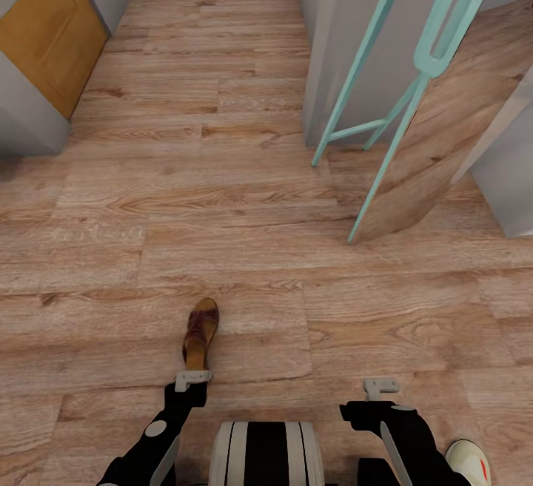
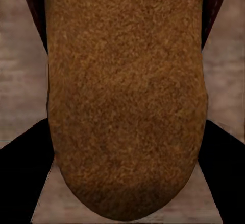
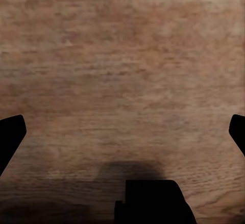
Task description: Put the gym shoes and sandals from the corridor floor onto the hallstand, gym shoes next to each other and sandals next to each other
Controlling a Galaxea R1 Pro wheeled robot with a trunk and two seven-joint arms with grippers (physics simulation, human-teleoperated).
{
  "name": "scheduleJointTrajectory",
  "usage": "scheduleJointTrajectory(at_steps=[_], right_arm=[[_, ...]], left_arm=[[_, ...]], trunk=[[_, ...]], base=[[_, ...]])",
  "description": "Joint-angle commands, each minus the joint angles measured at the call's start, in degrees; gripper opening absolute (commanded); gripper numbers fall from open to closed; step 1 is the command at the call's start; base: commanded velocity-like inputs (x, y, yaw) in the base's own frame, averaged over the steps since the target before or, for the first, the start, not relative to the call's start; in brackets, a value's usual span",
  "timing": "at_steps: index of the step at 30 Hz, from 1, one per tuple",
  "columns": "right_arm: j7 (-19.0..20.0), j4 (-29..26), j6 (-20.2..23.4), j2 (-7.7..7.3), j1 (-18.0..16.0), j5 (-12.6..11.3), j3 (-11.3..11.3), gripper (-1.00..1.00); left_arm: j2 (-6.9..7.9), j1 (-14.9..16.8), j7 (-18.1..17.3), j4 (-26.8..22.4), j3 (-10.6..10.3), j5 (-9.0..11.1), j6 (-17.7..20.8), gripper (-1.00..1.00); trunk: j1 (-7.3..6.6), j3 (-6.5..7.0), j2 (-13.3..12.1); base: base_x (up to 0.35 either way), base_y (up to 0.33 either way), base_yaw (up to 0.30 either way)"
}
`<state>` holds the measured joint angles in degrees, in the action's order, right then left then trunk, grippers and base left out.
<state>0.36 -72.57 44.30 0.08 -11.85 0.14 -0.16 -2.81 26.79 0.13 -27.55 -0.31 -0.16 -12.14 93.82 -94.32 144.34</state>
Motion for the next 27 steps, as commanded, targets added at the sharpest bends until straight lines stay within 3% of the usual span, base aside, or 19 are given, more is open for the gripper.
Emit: scheduleJointTrajectory(at_steps=[1,23,27], right_arm=[[0.02,-0.05,0.26,0.01,-0.01,0.01,-0.02,1.00],[0.00,-0.09,0.26,0.01,-0.01,0.03,-0.02,1.00],[-0.27,-0.03,0.26,0.13,-0.01,0.45,0.24,1.00]], left_arm=[[0.00,0.02,0.05,0.04,0.01,-0.07,-0.17,-1.00],[0.00,0.02,0.05,0.01,-0.04,-0.09,-0.25,-1.00],[-0.03,0.02,0.10,-0.10,-0.07,-0.11,-0.18,-1.00]], trunk=[[-0.01,-0.03,0.01],[-0.01,-0.03,0.01],[-0.11,0.86,-0.04]], base=[[0.000,0.000,0.000],[0.000,0.000,0.000],[0.000,0.000,0.000]])
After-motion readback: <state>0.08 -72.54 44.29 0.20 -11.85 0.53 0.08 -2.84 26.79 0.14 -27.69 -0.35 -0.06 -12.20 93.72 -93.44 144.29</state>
